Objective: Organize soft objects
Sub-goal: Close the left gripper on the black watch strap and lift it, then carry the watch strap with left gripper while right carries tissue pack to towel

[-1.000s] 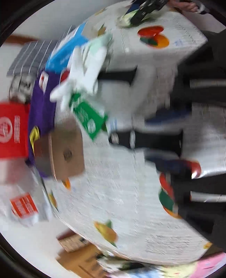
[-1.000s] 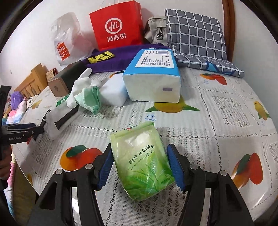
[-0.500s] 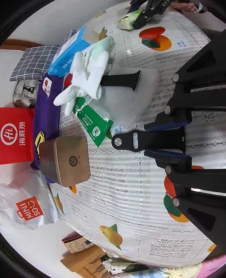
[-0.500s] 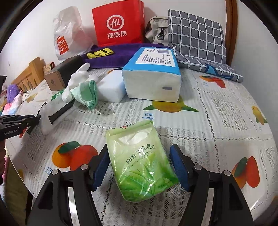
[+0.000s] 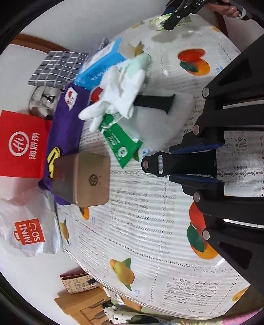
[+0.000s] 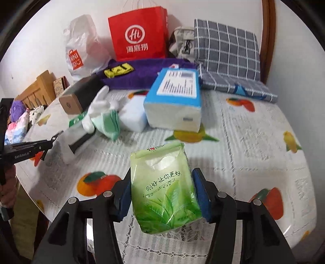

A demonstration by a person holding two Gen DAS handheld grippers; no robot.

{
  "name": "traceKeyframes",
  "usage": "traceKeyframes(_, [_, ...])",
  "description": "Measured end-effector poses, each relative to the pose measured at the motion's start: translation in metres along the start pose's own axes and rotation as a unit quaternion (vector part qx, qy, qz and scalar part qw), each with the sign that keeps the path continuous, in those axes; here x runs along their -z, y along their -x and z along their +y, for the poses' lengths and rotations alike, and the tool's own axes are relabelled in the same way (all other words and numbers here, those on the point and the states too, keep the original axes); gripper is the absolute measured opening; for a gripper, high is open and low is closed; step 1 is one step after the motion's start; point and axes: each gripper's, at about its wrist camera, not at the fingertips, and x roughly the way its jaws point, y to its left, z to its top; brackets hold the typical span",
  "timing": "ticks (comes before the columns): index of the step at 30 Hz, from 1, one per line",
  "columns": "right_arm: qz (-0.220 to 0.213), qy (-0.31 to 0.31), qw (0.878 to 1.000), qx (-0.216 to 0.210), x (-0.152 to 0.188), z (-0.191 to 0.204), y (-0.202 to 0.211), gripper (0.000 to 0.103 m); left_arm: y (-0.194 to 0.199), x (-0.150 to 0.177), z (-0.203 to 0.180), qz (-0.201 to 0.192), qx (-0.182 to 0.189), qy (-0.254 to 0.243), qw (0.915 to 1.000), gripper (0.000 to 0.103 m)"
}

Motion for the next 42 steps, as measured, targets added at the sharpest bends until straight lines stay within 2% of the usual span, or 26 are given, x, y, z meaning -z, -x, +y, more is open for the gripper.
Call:
traceKeyframes(18, [-0.012, 0.016, 1.0, -0.013, -0.045, 0.011, 0.015, 0.055, 0.038, -0.039, -0.002, -0.046, 0.015, -0.003, 0.9988, 0.02])
traceKeyframes(30, [-0.043, 0.025, 0.999, -0.016, -0.095, 0.016, 0.017, 0.055, 0.055, -0.088, -0.005, -0.084, 0.005, -0.004, 0.9964, 0.02])
traceKeyframes(42, [-0.058, 0.018, 0.998, -0.024, -0.153, 0.019, 0.002, 0.055, 0.049, -0.135, -0.004, -0.106, 0.007, -0.002, 0.9943, 0.02])
